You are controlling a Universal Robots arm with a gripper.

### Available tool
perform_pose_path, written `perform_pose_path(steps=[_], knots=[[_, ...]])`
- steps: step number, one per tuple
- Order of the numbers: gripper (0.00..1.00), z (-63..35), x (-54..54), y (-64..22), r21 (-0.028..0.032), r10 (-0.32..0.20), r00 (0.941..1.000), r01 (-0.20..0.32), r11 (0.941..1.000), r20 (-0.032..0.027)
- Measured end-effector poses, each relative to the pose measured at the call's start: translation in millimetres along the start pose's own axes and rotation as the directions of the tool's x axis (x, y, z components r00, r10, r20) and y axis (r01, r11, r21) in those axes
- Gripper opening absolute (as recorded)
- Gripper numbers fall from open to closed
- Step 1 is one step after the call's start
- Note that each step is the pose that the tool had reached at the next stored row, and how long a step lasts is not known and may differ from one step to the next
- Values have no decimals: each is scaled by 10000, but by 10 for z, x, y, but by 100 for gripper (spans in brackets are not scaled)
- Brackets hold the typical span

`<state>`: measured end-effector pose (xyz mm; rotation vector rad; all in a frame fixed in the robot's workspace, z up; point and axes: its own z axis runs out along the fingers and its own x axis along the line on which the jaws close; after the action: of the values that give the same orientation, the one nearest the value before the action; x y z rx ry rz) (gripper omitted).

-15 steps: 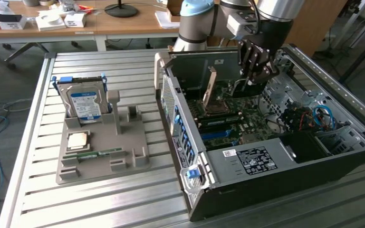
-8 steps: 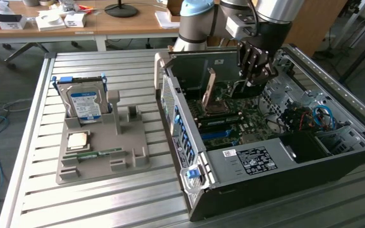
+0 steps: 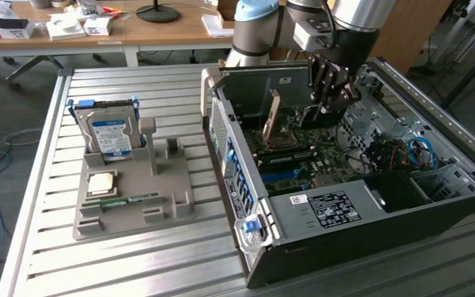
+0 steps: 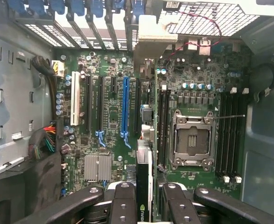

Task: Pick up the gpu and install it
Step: 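Insert the gpu into the slot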

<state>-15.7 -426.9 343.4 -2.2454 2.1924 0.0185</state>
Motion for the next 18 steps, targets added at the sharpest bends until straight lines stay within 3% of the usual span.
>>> perform_pose_path(steps=[18], knots=[[26,117,1,19,0,-1,10000,1,10000,0]])
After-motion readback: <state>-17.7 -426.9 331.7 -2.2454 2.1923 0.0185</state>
